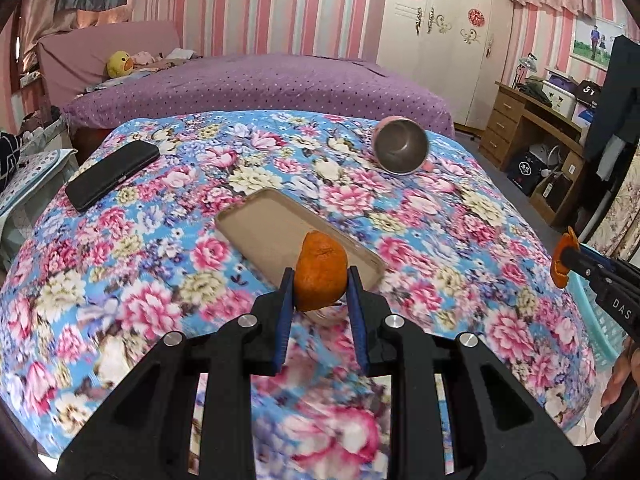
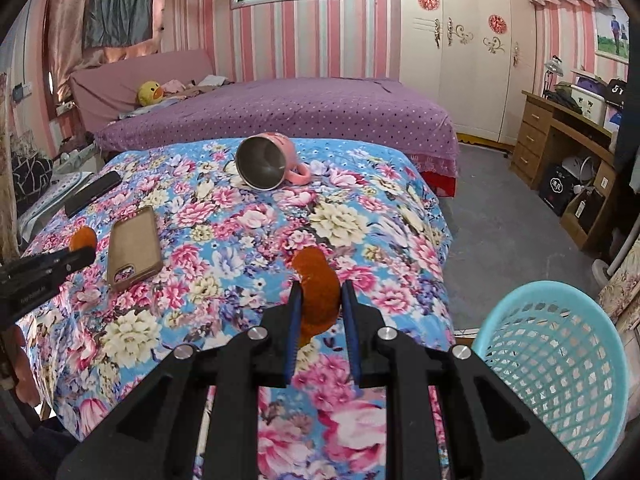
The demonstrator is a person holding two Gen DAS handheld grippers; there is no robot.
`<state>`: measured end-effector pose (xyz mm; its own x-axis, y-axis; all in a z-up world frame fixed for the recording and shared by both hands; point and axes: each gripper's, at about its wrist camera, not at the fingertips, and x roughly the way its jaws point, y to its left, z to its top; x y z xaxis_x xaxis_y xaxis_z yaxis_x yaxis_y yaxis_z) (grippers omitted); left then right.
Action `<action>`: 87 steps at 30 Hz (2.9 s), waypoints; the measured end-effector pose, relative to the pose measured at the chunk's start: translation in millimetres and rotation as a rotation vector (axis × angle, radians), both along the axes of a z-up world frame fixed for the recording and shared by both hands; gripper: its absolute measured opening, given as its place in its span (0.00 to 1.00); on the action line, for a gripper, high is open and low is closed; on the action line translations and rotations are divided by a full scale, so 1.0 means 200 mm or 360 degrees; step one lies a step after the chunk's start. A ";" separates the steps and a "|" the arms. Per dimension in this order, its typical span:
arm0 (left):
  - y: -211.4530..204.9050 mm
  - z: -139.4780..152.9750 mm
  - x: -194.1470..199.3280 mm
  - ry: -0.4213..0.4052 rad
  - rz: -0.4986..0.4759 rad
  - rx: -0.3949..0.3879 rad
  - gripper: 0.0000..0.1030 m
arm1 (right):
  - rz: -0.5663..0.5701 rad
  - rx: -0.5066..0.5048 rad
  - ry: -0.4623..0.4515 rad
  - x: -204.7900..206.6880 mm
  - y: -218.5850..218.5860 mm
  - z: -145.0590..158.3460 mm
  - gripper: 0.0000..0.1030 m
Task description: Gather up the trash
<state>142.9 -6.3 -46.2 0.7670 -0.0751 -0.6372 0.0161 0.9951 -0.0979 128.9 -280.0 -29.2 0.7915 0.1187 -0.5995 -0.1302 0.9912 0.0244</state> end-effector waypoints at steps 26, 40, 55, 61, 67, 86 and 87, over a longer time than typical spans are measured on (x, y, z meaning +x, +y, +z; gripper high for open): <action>-1.36 -0.01 -0.13 -0.0125 -0.0666 -0.0057 0.24 | -0.0575 -0.0052 -0.0075 -0.34 -1.13 -0.02 0.20; -1.71 -0.04 -0.11 -0.0063 -0.0794 -0.0064 0.72 | -0.0651 0.0076 -0.0078 -0.38 -1.30 -0.07 0.20; -1.31 0.12 -0.21 -0.0255 -0.0547 0.0135 0.95 | -0.0603 0.0045 -0.0081 -0.28 -1.15 -0.07 0.28; -1.12 0.21 -0.29 -0.0295 -0.0503 0.0102 0.95 | -0.0594 0.0000 -0.0055 -0.25 -1.06 -0.06 0.78; -0.93 0.29 -0.41 -0.0346 -0.0455 0.0094 0.95 | -0.0571 0.0004 -0.0131 -0.32 -0.96 0.07 0.96; -0.33 0.35 -0.74 -0.0381 -0.0163 0.0094 0.95 | -0.0333 0.0021 -0.0329 -0.73 -0.28 0.30 0.96; -0.31 0.33 -0.75 -0.0375 -0.0153 0.0091 0.95 | -0.0324 0.0008 -0.0339 -0.74 -0.24 0.30 0.96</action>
<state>-7.5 -68.4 20.1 0.8859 -0.1243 -0.4469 0.1269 0.9916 -0.0241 -19.0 -328.9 29.8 0.9074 -0.0527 -0.4170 0.0684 0.9974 0.0227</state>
